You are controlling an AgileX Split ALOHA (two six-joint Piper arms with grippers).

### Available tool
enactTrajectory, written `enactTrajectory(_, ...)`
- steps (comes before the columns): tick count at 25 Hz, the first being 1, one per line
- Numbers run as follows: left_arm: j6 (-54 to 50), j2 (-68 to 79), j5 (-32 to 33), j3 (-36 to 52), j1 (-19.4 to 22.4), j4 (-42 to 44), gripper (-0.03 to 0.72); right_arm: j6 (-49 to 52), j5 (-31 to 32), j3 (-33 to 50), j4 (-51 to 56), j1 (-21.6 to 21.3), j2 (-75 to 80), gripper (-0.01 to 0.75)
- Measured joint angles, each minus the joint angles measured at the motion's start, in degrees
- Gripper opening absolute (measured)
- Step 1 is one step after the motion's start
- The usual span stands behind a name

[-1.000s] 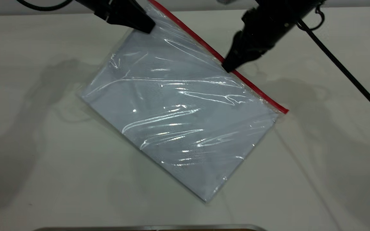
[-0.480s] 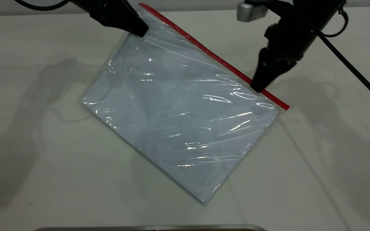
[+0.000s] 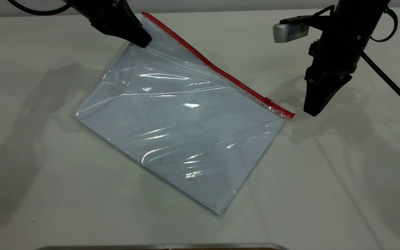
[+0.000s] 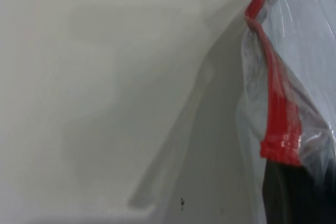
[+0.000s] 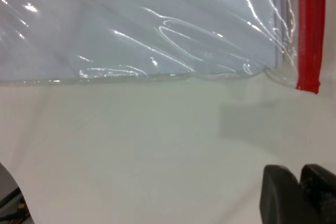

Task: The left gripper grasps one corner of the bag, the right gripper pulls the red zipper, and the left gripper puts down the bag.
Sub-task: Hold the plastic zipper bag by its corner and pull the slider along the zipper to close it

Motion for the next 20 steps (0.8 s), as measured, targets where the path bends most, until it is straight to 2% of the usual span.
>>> enactTrajectory(4, -0.1, 0.0, 0.3, -0.1, 0.0, 0.3, 0.053, 0.1, -2.3, 0.0, 2.1, 0.0, 0.0, 0.113)
enactTrajectory(8, -0.1, 0.0, 0.4, -0.1, 0.0, 0.7, 0.053, -2.4, -5.4, 0.0, 8.3, 0.0, 0.0, 0.157)
enactTrajectory(16, -1.7, 0.0, 0.0, -0.1, 0.0, 1.1, 0.06, -7.5, -5.7, 0.0, 15.2, 0.0, 0.0, 0.389)
enactTrajectory(18, -3.5, 0.0, -0.8, -0.1, 0.0, 1.2, 0.078, -7.6, -6.0, 0.0, 15.2, 0.0, 0.0, 0.432)
enactTrajectory(20, -6.5, 0.0, -2.1, -0.1, 0.0, 1.3, 0.128, -7.7, -6.8, 0.0, 15.2, 0.0, 0.0, 0.465)
